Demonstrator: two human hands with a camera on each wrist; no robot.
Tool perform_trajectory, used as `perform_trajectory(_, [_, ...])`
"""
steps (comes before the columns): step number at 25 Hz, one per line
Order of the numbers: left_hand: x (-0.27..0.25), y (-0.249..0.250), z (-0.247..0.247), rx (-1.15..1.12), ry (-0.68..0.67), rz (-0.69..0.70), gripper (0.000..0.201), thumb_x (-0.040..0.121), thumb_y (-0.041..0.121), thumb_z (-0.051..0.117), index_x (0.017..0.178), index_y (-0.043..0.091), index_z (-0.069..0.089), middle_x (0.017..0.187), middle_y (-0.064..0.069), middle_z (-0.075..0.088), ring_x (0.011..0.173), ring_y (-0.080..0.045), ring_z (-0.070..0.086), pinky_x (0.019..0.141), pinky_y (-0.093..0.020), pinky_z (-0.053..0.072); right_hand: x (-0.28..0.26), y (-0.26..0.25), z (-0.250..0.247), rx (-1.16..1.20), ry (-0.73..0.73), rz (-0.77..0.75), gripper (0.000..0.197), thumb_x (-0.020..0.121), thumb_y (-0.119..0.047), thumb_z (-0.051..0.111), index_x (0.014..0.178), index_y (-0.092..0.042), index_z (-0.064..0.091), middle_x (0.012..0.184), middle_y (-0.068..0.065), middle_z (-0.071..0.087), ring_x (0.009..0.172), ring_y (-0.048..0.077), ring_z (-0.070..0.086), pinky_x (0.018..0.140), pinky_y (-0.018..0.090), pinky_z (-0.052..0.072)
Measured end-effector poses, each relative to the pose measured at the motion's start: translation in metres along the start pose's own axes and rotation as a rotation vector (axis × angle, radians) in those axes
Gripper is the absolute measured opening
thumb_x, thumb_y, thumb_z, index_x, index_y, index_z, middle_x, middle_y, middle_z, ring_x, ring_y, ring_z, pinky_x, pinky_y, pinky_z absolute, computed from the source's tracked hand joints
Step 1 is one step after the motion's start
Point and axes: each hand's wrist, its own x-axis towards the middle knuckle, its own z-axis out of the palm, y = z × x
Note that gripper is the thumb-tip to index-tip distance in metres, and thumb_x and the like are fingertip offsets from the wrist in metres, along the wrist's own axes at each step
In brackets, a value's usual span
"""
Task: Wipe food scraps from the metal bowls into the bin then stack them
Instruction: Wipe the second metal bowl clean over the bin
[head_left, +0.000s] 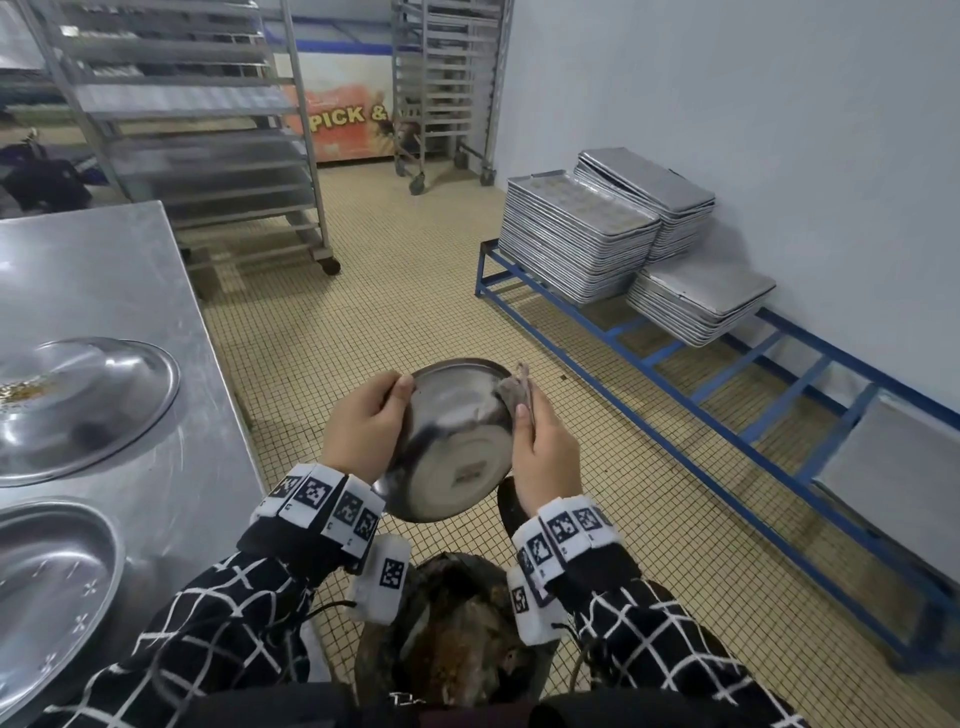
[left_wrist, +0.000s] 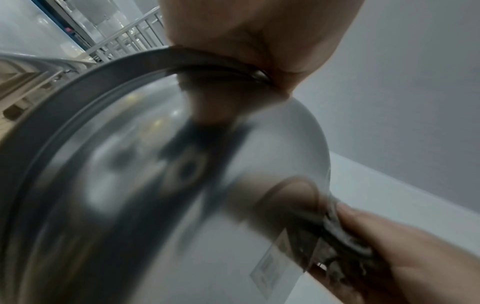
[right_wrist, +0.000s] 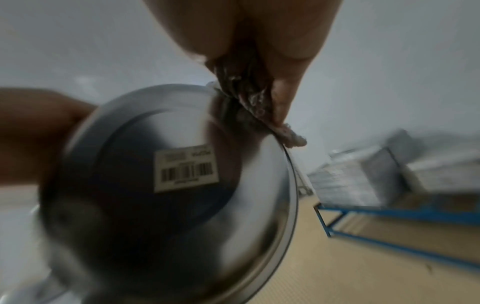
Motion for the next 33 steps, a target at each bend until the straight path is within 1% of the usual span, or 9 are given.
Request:
perform_trajectory(3, [0.002, 0.003, 0.004, 0.066, 0.042, 0.040, 0.032, 0.099, 0.033, 0.042, 0.076, 0.016, 0.054, 0.064, -0.002, 0.055, 0.059, -0.018, 0.049, 0.059, -0.033, 0.043, -0.015, -0.026, 0.012, 0.063, -0.074, -0.160, 0.036, 0.100, -0.024, 0.036, 0.135, -0.029, 0.030, 0.115, 0.003, 0.060, 0.094, 0.014, 0.064, 0.071, 0.011, 0.050])
perform_trajectory(5, [0.003, 0.010, 0.008, 0.110, 0.060, 0.090, 0.032, 0.099, 0.030, 0.043, 0.073, 0.016, 0.052, 0.061, 0.001, 0.054, 0.057, -0.014, 0.047, 0.055, -0.026, 0.038, -0.017, -0.037, 0.029, -0.065, -0.061, -0.327, 0.034, 0.101, -0.027, 0.032, 0.135, -0.025, 0.035, 0.145, 0.007, 0.039, 0.136, 0.024, 0.035, 0.106, 0.023, 0.035])
perform_trajectory(7, [0.003, 0.012, 0.009, 0.101, 0.059, 0.114, 0.032, 0.099, 0.029, 0.045, 0.070, 0.017, 0.050, 0.060, 0.002, 0.052, 0.055, -0.013, 0.045, 0.053, -0.026, 0.037, -0.006, -0.039, 0.035, -0.234, -0.009, -0.367, 0.043, 0.100, -0.035, 0.026, 0.139, -0.021, 0.035, 0.154, 0.004, 0.025, 0.145, 0.023, 0.014, 0.116, 0.037, 0.022])
perform_trajectory(13, [0.003, 0.002, -0.002, -0.094, -0.002, 0.070, 0.033, 0.099, 0.031, 0.044, 0.072, 0.017, 0.055, 0.056, 0.008, 0.048, 0.053, -0.009, 0.044, 0.055, -0.026, 0.040, 0.018, -0.003, 0.008, 0.272, -0.030, 0.340, 0.041, 0.101, -0.042, 0.025, 0.137, -0.028, 0.039, 0.119, -0.003, 0.054, 0.104, 0.018, 0.055, 0.074, 0.026, 0.049])
perform_trajectory(16, [0.006, -0.007, -0.004, -0.187, -0.011, 0.041, 0.035, 0.099, 0.030, 0.045, 0.078, 0.004, 0.057, 0.063, -0.003, 0.053, 0.058, -0.015, 0.049, 0.062, -0.034, 0.044, 0.010, 0.018, 0.000, 0.470, -0.058, 0.546, 0.030, 0.100, -0.043, 0.032, 0.120, -0.027, 0.048, 0.113, 0.001, 0.059, 0.097, 0.019, 0.058, 0.085, 0.039, 0.051])
perform_trajectory(19, [0.007, -0.023, -0.003, -0.199, -0.027, -0.029, 0.029, 0.099, 0.031, 0.044, 0.091, 0.012, 0.063, 0.084, -0.011, 0.064, 0.078, -0.027, 0.059, 0.075, -0.040, 0.049, 0.007, 0.024, -0.003, 0.474, -0.050, 0.508, 0.026, 0.098, -0.042, 0.038, 0.111, -0.025, 0.052, 0.101, -0.002, 0.062, 0.090, 0.014, 0.061, 0.074, 0.033, 0.053])
perform_trajectory(24, [0.006, -0.033, -0.004, -0.189, -0.167, -0.086, 0.018, 0.099, 0.036, 0.043, 0.107, 0.036, 0.059, 0.100, 0.005, 0.067, 0.091, -0.016, 0.064, 0.081, -0.037, 0.054, 0.025, 0.024, -0.016, 0.177, -0.142, 0.231, 0.025, 0.098, -0.039, 0.040, 0.102, -0.018, 0.052, 0.085, -0.002, 0.061, 0.078, 0.015, 0.061, 0.062, 0.023, 0.048])
perform_trajectory(28, [0.004, -0.018, 0.005, -0.026, -0.275, -0.036, 0.025, 0.097, 0.041, 0.044, 0.093, 0.026, 0.064, 0.086, 0.003, 0.067, 0.081, -0.013, 0.063, 0.074, -0.025, 0.048, 0.039, 0.012, -0.016, -0.106, -0.252, -0.007, 0.023, 0.098, -0.037, 0.042, 0.105, -0.016, 0.051, 0.082, -0.001, 0.060, 0.071, 0.013, 0.059, 0.055, 0.017, 0.041])
perform_trajectory(33, [0.003, -0.022, 0.014, 0.058, -0.152, -0.083, 0.032, 0.098, 0.039, 0.043, 0.083, 0.020, 0.064, 0.078, -0.001, 0.065, 0.075, -0.018, 0.061, 0.066, -0.025, 0.044, 0.028, -0.005, -0.006, -0.074, -0.084, -0.069, 0.020, 0.095, -0.024, 0.051, 0.113, -0.019, 0.046, 0.104, 0.001, 0.057, 0.083, 0.010, 0.059, 0.059, 0.008, 0.042])
